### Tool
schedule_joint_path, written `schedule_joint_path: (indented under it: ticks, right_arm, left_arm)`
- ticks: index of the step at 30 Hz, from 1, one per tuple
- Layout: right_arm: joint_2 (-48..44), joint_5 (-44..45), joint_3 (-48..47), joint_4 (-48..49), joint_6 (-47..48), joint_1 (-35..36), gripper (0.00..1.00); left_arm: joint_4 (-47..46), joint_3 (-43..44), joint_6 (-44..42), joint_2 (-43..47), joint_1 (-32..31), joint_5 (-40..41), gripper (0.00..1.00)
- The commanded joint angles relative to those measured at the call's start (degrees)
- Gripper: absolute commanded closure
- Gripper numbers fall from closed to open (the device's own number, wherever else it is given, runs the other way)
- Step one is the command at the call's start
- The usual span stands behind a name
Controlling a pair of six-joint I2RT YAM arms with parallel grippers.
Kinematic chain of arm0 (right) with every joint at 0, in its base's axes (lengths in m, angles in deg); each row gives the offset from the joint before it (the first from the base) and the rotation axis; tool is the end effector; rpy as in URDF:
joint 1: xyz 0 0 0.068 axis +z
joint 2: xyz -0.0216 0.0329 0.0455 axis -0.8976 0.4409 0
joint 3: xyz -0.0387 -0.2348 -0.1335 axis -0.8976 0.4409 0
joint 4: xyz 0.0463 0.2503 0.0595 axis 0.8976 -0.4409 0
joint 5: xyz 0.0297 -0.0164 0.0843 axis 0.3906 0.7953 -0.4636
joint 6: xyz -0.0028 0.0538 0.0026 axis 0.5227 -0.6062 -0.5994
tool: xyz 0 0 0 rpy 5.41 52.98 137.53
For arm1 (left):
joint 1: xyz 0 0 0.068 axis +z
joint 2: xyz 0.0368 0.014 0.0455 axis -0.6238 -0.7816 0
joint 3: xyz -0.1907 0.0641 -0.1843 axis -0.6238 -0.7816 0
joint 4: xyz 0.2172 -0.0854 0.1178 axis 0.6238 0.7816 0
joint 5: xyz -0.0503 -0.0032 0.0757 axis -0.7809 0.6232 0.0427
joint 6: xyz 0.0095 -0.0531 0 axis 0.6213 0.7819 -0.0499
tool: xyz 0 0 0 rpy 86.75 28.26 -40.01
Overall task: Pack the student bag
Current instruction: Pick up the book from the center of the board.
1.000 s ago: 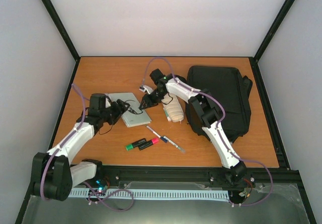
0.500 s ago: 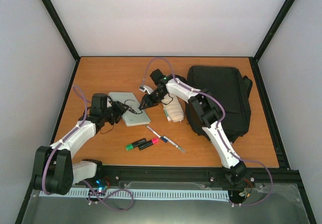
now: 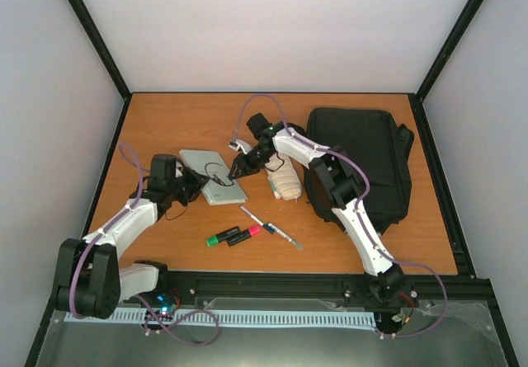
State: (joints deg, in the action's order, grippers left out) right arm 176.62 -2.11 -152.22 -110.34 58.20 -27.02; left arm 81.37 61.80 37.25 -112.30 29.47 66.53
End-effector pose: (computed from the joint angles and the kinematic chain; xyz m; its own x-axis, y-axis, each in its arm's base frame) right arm 0.3974 0.3314 0.1206 -0.7676 -0.5680 -0.2971 -0.5672 0.3860 0.7275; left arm 0.2259 -0.0491 0.1862 -0.6662 -0.7384 -0.1045 -0.4355 0.4989 -0.7493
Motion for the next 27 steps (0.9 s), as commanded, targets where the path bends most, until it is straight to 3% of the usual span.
schedule_joint_path:
  ticks: [1, 7, 10, 14, 21, 27]
  right_arm:
    - [1.39, 3.83, 2.32, -1.85, 0.82, 3.42, 0.62]
    - [-3.27, 10.02, -1.27, -3.97, 3.90, 3.00, 0.56]
    - [-8.71, 15.60, -2.25, -4.35, 6.80, 2.42, 0.52]
    - [-17.71, 15.99, -0.49, -4.07, 8.10, -0.25, 0.46]
    - [-34.53, 14.76, 11.34, 0.38, 8.57, -10.22, 0.37]
    - [-47.30, 3.44, 27.29, 7.28, 2.63, -25.54, 0.31]
  left_arm:
    - [-5.77, 1.39, 2.31, 2.81, -1.33, -2.90, 0.79]
    - [-0.45, 5.39, -1.66, 7.44, -1.25, 1.53, 0.98]
    - [-0.56, 7.78, -3.02, 7.09, -1.25, 1.52, 0.99]
    - [-3.38, 9.76, -4.01, 5.23, -1.25, 0.82, 0.99]
    - [-6.54, 19.32, -9.96, 0.25, -1.54, -3.87, 0.99]
    - [-13.86, 25.89, -12.53, -4.05, -3.78, -9.24, 0.99]
